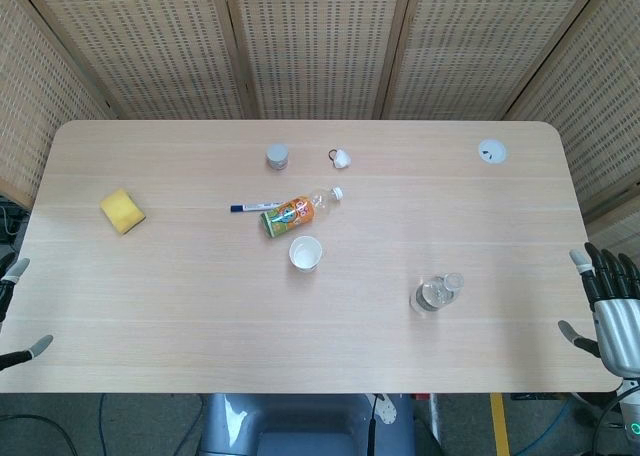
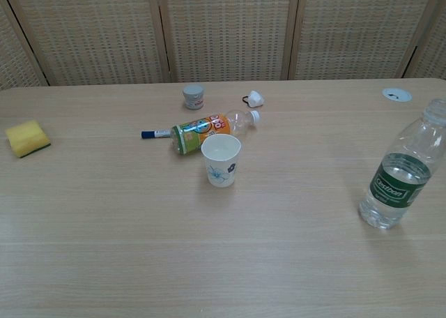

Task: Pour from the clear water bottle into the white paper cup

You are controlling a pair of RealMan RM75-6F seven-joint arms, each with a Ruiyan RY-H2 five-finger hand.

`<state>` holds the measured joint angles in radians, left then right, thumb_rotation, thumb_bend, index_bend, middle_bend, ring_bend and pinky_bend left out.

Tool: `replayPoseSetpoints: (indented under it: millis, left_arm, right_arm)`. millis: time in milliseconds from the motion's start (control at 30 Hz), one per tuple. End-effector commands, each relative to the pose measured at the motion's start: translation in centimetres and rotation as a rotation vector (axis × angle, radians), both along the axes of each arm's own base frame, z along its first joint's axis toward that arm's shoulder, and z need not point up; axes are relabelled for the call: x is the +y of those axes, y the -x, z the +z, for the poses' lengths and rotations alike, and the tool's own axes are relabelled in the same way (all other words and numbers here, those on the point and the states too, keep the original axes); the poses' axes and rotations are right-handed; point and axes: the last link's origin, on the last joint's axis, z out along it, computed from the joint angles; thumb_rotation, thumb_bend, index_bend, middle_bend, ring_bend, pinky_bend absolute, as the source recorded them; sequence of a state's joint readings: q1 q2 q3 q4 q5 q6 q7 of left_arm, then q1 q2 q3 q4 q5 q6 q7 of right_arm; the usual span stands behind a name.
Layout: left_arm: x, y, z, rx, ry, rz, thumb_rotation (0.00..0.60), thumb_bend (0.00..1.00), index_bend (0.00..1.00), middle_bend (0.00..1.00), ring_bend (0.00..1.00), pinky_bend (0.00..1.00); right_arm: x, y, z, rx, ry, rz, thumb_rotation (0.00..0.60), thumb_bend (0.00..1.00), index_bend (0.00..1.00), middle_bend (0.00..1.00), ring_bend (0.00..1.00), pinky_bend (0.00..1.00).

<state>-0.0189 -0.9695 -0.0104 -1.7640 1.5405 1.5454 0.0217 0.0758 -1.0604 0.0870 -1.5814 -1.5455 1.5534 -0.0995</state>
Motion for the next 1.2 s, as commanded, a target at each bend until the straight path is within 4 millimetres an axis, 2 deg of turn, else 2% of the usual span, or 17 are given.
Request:
replayPoseSetpoints:
  millis: [33, 233, 433, 567, 733, 867, 967, 1200]
  left_arm:
    - [0.0, 0.0, 0.0, 0.001, 0.000, 0.000, 0.600, 0.04, 0.00, 0.00, 0.00, 0.00]
    - [0.1, -0.1, -0.3, 0.010, 0.008, -0.001, 0.600, 0.04, 0.00, 0.00, 0.00, 0.00]
    - [0.3, 0.0, -0.5, 0.015, 0.006, 0.007, 0.600, 0.04, 0.00, 0.00, 0.00, 0.00]
    - [0.5, 0.0, -0.6, 0.018, 0.007, 0.016, 0.600, 0.04, 0.00, 0.00, 0.00, 0.00]
    - [0.6, 0.1, -0.7, 0.023, 0.009, 0.020, 0.600, 0.04, 0.00, 0.00, 0.00, 0.00]
    - [0.7, 0.1, -1.0, 0.030, 0.016, 0.023, 0.600, 0.04, 0.00, 0.00, 0.00, 0.00]
    - [0.8, 0.2, -1.0, 0.030, 0.016, 0.028, 0.600, 0.04, 0.00, 0.00, 0.00, 0.00]
    - [1.0, 0.3, -0.8, 0.025, 0.013, 0.035, 0.600, 0.04, 0.00, 0.00, 0.00, 0.00]
  right_arm:
    - [0.0, 0.0, 0.0, -0.003, -0.007, 0.001, 0.600, 0.00, 0.00, 0.00, 0.00, 0.00]
    - [-0.4, 0.6, -0.5, -0.058, -0.065, -0.023, 0.600, 0.00, 0.00, 0.00, 0.00, 0.00]
    - [-2.9, 3.5, -2.2, -0.178, -0.224, -0.135, 0.600, 0.00, 0.00, 0.00, 0.00, 0.00]
    - [-4.0, 4.7, -3.4, -0.260, -0.308, -0.160, 0.600, 0.00, 0.00, 0.00, 0.00, 0.00]
    - [-5.0, 5.2, -4.7, -0.334, -0.368, -0.154, 0.600, 0.00, 0.00, 0.00, 0.00, 0.00]
    - [-6.2, 5.1, -7.6, -0.443, -0.441, -0.118, 0.600, 0.00, 0.00, 0.00, 0.00, 0.00]
    - [-6.7, 5.0, -8.7, -0.509, -0.489, -0.124, 0.600, 0.00, 0.00, 0.00, 0.00, 0.00]
    - [-8.3, 4.1, -11.6, -0.543, -0.574, -0.151, 0.600, 0.00, 0.00, 0.00, 0.00, 0.00]
